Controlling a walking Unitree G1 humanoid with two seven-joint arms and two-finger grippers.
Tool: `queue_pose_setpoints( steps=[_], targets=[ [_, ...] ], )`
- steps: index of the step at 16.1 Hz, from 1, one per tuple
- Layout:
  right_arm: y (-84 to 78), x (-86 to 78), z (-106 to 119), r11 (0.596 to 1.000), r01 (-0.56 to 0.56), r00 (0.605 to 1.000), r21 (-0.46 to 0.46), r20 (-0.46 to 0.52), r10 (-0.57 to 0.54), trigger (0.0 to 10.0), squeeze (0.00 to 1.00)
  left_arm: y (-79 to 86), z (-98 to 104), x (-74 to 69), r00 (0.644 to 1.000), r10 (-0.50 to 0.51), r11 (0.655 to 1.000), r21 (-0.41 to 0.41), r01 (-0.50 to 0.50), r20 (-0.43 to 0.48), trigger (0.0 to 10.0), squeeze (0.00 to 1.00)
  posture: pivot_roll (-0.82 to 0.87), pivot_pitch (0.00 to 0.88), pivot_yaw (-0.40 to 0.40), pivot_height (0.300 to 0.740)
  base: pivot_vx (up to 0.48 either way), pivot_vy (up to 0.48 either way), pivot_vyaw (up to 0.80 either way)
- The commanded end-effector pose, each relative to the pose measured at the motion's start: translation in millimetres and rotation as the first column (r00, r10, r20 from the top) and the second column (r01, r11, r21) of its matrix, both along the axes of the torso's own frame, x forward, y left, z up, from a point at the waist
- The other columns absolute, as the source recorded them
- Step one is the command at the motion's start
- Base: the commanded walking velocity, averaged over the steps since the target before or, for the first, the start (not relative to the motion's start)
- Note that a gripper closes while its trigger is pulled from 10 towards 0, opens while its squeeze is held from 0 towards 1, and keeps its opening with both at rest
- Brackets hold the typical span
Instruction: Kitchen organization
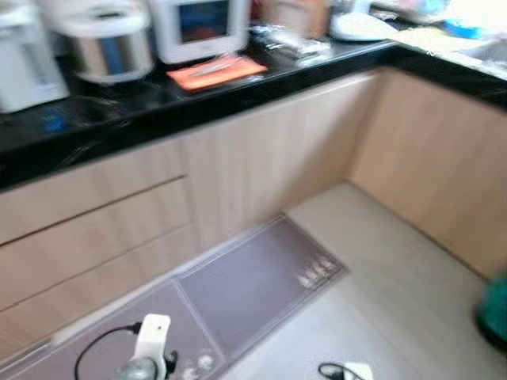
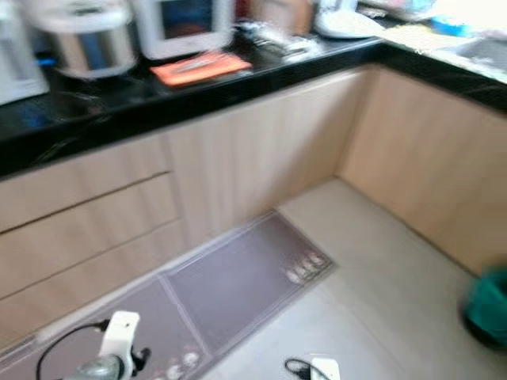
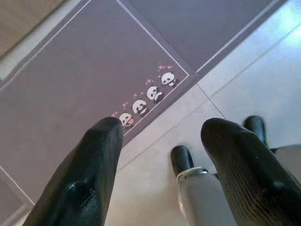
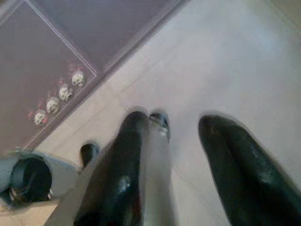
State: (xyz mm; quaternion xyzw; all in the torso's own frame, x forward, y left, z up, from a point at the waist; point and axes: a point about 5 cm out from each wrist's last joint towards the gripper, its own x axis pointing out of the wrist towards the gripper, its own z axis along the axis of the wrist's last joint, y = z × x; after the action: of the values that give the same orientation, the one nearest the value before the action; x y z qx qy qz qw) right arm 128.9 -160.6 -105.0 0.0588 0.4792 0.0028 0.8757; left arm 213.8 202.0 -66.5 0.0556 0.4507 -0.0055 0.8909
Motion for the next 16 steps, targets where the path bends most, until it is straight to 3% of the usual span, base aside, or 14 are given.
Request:
queue_pose_setpoints(
  steps=[1,16],
  targets=[
    [0.2,-4.1,-1.6,1.000,0.005,1.000,0.004,-0.020,-0.005,10.0,0.00,-3.5,0.0,0.9,0.999,-0.034,0.999,0.005,0.034,-0.001,10.0,0.00,-0.03,0.000,0.018,0.740,0.000,0.000,-0.73],
    [0.4,-5.4,-2.1,1.000,0.011,1.000,0.000,-0.026,-0.011,10.0,0.00,-11.4,0.8,4.0,0.996,-0.086,0.996,-0.009,0.086,0.004,10.0,0.00,-0.02,0.000,0.023,0.740,0.000,0.000,-0.73]
  ],
)
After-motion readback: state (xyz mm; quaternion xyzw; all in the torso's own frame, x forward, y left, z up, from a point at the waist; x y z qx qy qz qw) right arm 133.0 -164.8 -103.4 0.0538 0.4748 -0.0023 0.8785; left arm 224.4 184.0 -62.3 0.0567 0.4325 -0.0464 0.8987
